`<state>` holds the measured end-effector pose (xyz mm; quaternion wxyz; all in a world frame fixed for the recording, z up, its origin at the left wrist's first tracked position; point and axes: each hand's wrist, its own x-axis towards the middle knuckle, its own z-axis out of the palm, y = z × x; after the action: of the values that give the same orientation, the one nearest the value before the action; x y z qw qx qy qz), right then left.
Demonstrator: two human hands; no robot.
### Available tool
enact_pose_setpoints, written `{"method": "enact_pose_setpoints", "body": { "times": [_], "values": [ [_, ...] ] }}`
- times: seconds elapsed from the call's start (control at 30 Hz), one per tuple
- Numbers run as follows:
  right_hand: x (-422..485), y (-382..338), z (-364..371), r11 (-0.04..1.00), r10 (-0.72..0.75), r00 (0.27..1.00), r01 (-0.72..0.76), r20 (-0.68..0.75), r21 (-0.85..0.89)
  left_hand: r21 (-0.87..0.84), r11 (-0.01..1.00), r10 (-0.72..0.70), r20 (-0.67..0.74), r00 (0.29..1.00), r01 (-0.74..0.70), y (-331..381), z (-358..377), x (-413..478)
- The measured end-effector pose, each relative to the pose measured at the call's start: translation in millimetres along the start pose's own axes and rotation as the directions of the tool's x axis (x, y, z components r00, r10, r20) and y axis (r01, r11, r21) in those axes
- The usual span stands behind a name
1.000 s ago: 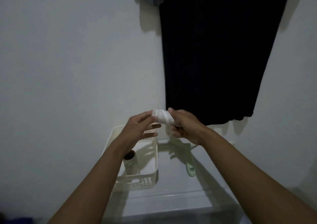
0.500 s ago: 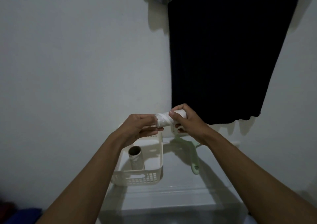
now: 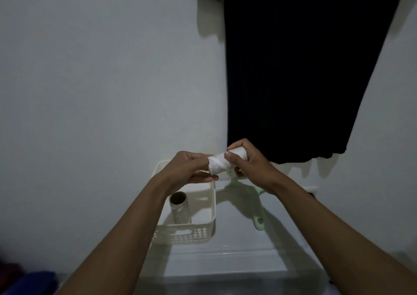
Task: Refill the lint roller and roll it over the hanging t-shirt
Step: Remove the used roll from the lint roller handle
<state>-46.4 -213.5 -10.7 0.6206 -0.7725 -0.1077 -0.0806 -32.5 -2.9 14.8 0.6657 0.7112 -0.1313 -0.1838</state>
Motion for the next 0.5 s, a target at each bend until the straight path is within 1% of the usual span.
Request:
{"method": "enact_pose_setpoints", "body": {
  "times": [0.07,0.17,0.23,0.27,0.33,0.4,0.47,0.5],
  "values": [
    [-1,3,-1,1.0,0.022,1.0,-0.022,0.0,0.02,-0.02,1.0,0.007,-0.011,1.0,-0.007,-2,-1,0],
    [-3,7,-3,0.992,0.07,0.998,-0.07,0.003,0.106,-0.108,0.994,0.031,-0.005,1.0,-0.031,-6,-5,0],
    [-2,8,-4,0.994,0.07,0.998,-0.07,0.0,0.085,-0.143,0.989,0.04,0.02,0.999,-0.037,-7,-6,0],
    [-1,7,-4,0.996,0.063,0.998,-0.063,-0.01,0.068,-0.174,0.984,0.036,0.006,0.999,-0.035,-7,-6,1],
    [0,3,-4,0.996,0.057,0.997,-0.053,-0.061,0.071,-0.259,0.965,0.025,-0.065,0.998,-0.041,-5,-7,3],
    [-1,1,-9,0.99,0.084,0.986,-0.066,-0.142,0.126,-0.325,0.944,0.011,-0.132,0.991,-0.054,-2,-5,6],
    [0,1,-14,0.982,0.109,0.973,-0.073,-0.204,0.176,-0.317,0.946,0.008,-0.198,0.98,-0.071,0,-7,9],
    [1,1,-17,0.978,0.119,0.967,-0.074,-0.224,0.197,-0.267,0.961,0.01,-0.217,0.976,-0.069,1,-8,10]
  ]
}}
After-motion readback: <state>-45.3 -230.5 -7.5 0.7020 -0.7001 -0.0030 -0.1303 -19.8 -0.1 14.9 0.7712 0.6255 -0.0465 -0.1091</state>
